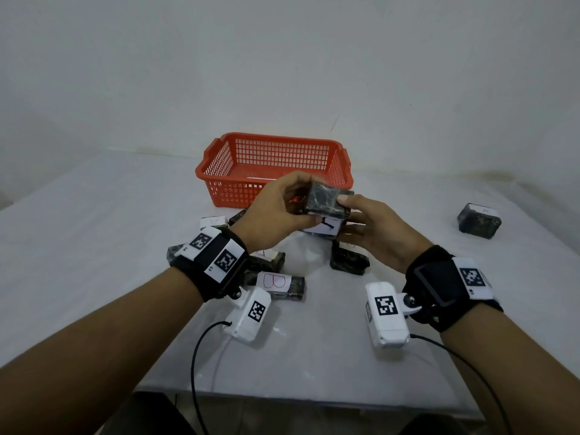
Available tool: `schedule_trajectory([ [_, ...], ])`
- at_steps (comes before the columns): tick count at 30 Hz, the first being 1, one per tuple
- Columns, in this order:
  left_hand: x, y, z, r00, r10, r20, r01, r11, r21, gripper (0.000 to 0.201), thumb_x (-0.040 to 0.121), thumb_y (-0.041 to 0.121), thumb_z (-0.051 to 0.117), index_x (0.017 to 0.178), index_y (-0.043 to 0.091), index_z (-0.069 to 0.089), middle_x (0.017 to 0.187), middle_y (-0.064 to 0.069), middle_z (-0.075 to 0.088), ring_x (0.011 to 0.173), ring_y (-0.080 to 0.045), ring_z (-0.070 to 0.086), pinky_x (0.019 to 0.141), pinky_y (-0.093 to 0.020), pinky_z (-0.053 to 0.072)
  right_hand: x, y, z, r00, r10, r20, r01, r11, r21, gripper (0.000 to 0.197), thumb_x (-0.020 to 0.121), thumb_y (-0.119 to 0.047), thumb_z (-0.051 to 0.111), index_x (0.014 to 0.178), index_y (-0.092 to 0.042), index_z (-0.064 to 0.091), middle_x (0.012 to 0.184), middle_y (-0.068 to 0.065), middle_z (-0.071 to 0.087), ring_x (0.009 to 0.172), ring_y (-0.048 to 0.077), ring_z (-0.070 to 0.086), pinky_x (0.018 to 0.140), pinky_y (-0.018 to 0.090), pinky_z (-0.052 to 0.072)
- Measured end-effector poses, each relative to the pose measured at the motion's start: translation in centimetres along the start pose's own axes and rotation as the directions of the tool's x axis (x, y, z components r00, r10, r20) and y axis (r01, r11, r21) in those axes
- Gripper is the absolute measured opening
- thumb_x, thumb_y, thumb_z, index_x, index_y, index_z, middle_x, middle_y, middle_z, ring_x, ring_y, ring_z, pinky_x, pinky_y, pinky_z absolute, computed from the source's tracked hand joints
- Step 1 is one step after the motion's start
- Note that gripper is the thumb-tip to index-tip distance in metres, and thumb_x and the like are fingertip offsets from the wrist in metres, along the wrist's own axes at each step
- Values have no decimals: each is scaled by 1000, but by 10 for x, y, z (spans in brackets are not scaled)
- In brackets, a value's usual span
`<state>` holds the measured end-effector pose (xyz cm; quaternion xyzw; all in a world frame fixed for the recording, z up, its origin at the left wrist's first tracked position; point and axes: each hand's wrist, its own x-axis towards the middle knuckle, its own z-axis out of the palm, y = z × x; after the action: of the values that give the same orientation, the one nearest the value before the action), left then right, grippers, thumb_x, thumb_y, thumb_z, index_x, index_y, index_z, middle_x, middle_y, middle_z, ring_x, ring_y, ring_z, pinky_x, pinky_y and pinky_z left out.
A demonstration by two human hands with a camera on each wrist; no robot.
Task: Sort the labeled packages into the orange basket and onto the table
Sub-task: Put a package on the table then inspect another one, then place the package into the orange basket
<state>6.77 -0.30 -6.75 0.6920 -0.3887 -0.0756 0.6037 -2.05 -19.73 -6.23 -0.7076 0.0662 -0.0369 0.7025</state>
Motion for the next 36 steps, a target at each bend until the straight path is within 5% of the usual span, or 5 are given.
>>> schedule_trajectory([
  [7, -1, 8, 4, 983, -180, 30, 182, 979, -89, 20, 103, 22, 61, 121, 14, 67, 107, 4, 75, 94, 0, 73, 80, -15, 56, 0, -2, 2, 993, -99, -58, 97, 995, -36, 26, 101, -17, 62, 121, -2, 70, 110, 14, 75, 102, 25, 72, 98, 39, 57],
  [18, 2, 1, 7, 974, -224, 31, 226, 967, -116, 38, 99, 30, 67, 132, 10, 65, 125, -9, 73, 114, -17, 72, 97, -30, 58, 3, -5, 9, 988, -114, -105, 113, 994, -12, 11, 94, -19, 74, 102, -12, 71, 100, 8, 77, 92, 20, 76, 80, 28, 61],
  [22, 4, 5, 8, 974, -226, -24, 220, 964, -147, 24, 102, 18, 62, 120, 4, 68, 109, -9, 75, 87, -4, 75, 75, -17, 58, 2, -4, 8, 996, -80, -37, 82, 996, 35, 37, 94, -22, 73, 122, 1, 67, 109, 11, 76, 98, 23, 75, 84, 28, 62],
  [30, 11, 7, 8, 958, -279, -68, 262, 947, -187, 24, 98, 22, 67, 117, 8, 69, 98, -3, 76, 82, -4, 75, 70, -19, 58, 2, -4, 9, 997, -76, -32, 78, 995, 59, 42, 97, -26, 70, 130, 1, 66, 119, 16, 75, 100, 23, 76, 82, 28, 62],
  [36, 21, 0, 0, 938, -317, -140, 314, 949, -44, 57, 80, 59, 79, 115, 15, 68, 102, 2, 79, 94, -12, 77, 85, -33, 62, 6, -11, 11, 975, -224, -8, 212, 933, -292, 55, 84, -16, 85, 132, -20, 60, 120, 6, 67, 108, 19, 70, 88, 23, 60],
])
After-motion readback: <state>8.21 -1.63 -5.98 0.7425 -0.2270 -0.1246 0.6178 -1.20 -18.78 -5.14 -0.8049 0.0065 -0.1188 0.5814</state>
